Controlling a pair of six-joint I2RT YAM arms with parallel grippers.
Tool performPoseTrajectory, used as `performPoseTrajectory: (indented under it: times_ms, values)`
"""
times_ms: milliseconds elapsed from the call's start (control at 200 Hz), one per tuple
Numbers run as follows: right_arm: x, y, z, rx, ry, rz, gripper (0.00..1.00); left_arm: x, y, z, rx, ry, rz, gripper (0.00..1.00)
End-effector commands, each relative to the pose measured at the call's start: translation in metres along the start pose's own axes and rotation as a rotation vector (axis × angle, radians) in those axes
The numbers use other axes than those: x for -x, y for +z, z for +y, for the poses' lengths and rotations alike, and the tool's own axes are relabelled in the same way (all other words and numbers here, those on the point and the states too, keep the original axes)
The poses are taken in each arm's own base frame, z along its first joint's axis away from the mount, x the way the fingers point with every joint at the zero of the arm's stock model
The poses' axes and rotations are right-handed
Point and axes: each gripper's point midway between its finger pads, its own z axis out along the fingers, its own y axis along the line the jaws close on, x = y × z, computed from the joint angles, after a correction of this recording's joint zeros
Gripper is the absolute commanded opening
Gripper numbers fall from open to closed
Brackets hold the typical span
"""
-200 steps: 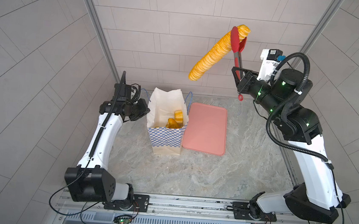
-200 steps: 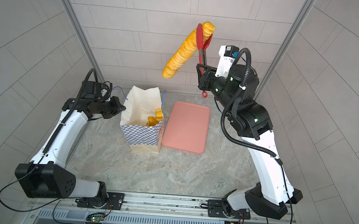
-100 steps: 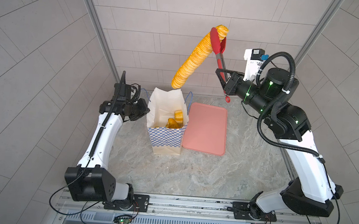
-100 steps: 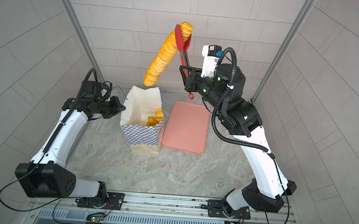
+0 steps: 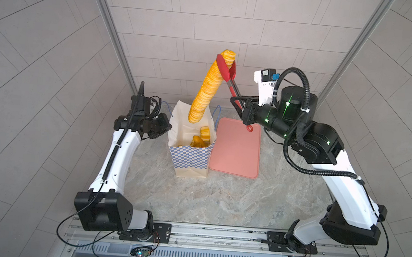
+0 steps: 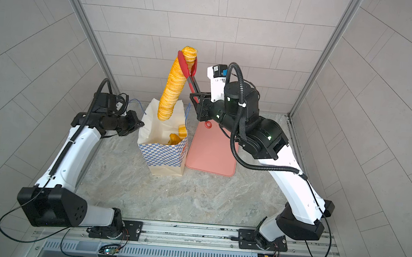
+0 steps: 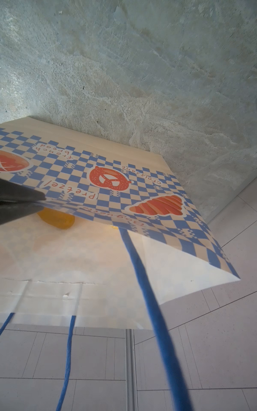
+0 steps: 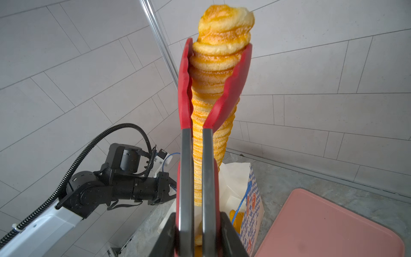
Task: Pack bread into a paper bag
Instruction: Place the bread in the paper bag.
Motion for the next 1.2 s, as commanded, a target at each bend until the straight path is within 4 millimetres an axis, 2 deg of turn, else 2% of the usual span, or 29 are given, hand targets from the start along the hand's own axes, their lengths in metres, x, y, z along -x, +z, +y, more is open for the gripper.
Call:
performPoseTrajectory:
  times_ms: [0, 290, 465, 821, 1191]
  values:
    - [0.004, -0.005, 0.004, -0.017, -0.053, -0.013, 0.28, 0.006, -0.008, -0.005, -0.005, 0.014, -0.02, 0.0]
    - [-0.038, 0.012, 0.013, -0.052, -0.145, 0.104, 0.28, 0.006, -0.009, -0.005, -0.003, 0.015, -0.023, 0.0]
    - [-0.059, 0.018, 0.01, -0.089, -0.18, 0.179, 0.27, 0.006, -0.009, -0.005, -0.002, 0.015, -0.022, 0.0]
    - [-0.084, 0.018, -0.001, -0.16, -0.225, 0.316, 0.26, 0.008, -0.007, -0.005, -0.002, 0.017, -0.021, 0.0]
    - [-0.129, 0.039, 0.002, -0.161, -0.262, 0.479, 0.25, 0.007, -0.008, -0.005, -0.001, 0.018, -0.021, 0.0]
